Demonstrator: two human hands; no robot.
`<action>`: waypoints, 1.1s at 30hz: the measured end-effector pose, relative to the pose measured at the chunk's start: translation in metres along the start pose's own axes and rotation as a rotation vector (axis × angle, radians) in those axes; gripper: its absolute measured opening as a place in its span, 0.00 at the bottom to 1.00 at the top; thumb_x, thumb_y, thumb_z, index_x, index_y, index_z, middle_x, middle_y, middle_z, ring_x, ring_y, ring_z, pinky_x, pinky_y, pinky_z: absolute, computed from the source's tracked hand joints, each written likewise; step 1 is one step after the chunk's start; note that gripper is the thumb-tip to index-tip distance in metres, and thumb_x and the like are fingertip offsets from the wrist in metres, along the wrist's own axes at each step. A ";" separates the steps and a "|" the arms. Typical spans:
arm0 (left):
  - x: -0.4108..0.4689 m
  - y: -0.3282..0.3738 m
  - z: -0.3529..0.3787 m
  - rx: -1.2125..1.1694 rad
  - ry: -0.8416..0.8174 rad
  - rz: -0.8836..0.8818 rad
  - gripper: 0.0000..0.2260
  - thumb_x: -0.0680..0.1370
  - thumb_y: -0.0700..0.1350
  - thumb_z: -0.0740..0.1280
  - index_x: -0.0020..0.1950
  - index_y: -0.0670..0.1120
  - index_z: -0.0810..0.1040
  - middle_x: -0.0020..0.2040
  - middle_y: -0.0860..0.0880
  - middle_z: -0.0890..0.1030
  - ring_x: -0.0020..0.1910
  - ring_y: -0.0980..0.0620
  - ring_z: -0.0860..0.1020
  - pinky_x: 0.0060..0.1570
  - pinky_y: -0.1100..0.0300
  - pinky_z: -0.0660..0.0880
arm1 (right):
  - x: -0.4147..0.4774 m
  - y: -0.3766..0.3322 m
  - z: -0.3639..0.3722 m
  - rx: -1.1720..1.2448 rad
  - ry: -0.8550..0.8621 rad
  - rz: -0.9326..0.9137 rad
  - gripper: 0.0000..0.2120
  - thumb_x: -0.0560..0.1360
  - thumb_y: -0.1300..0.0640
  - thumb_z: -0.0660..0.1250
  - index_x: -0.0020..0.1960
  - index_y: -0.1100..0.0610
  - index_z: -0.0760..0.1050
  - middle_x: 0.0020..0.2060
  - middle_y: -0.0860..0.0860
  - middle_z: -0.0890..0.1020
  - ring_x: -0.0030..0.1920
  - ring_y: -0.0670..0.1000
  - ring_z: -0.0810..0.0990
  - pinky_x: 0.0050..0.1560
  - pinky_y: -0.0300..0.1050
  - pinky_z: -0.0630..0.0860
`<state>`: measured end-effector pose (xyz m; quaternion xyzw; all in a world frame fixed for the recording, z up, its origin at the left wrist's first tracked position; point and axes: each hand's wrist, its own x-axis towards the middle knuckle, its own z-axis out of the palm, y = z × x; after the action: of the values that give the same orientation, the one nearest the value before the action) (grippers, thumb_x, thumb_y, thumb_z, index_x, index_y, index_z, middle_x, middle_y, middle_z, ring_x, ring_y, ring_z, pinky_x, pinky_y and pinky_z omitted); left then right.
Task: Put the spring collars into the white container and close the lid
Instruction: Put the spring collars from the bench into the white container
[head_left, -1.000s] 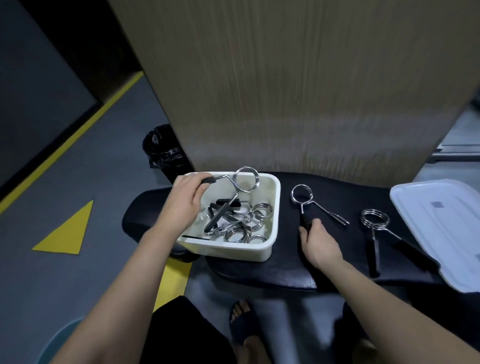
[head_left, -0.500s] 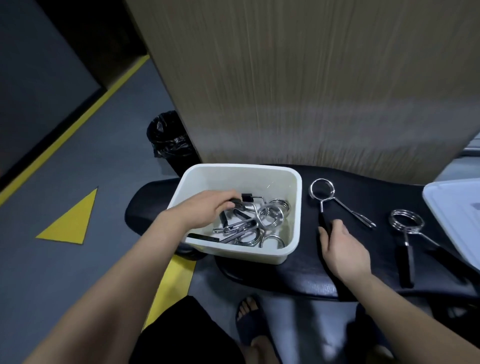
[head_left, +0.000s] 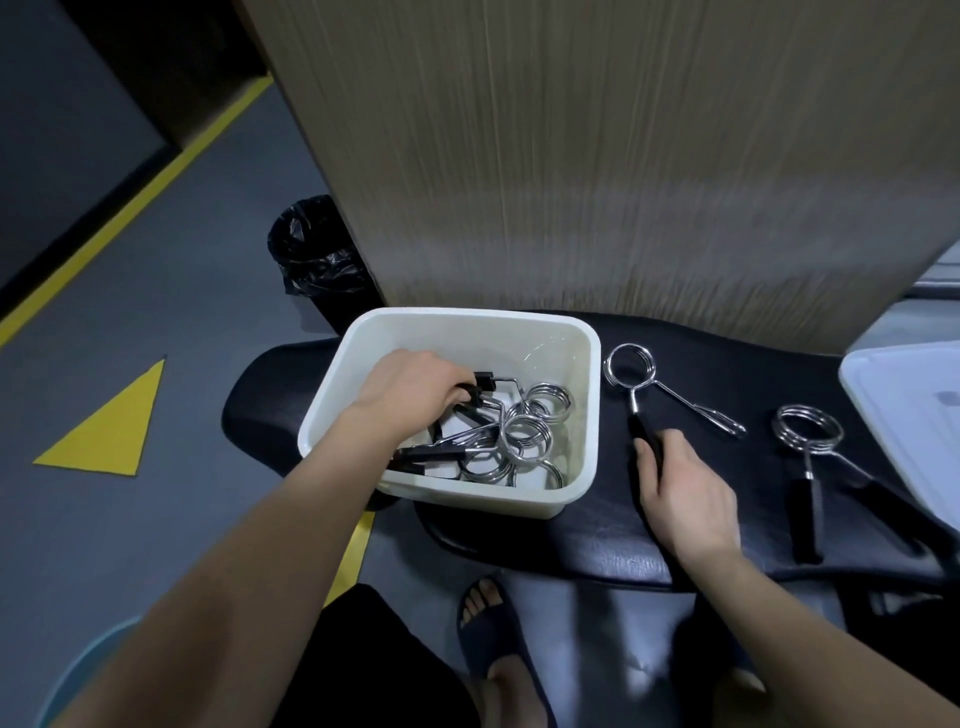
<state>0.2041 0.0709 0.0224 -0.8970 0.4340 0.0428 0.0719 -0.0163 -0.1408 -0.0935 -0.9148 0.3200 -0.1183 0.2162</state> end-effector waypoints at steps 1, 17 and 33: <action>0.001 0.001 -0.001 0.022 -0.005 0.004 0.08 0.82 0.52 0.61 0.47 0.53 0.76 0.40 0.53 0.81 0.46 0.45 0.81 0.39 0.55 0.70 | 0.001 0.000 0.000 0.001 0.005 0.002 0.14 0.82 0.44 0.53 0.43 0.52 0.61 0.37 0.48 0.73 0.39 0.61 0.78 0.34 0.50 0.67; -0.047 0.050 -0.023 -0.698 -0.041 -0.213 0.14 0.82 0.56 0.60 0.62 0.54 0.81 0.55 0.55 0.84 0.53 0.55 0.80 0.57 0.59 0.74 | -0.001 0.002 -0.001 0.033 0.043 -0.017 0.14 0.82 0.43 0.54 0.44 0.52 0.63 0.38 0.50 0.77 0.39 0.60 0.79 0.35 0.51 0.71; -0.076 0.104 -0.018 -0.401 0.330 -0.366 0.16 0.81 0.60 0.58 0.44 0.53 0.79 0.35 0.52 0.80 0.44 0.45 0.80 0.41 0.54 0.74 | 0.007 0.010 -0.077 0.561 -0.022 0.224 0.11 0.80 0.52 0.62 0.45 0.58 0.75 0.32 0.50 0.83 0.33 0.47 0.82 0.43 0.43 0.77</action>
<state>0.0753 0.0630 0.0412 -0.9514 0.2539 -0.0323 -0.1714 -0.0434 -0.1768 -0.0305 -0.7794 0.3714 -0.1676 0.4758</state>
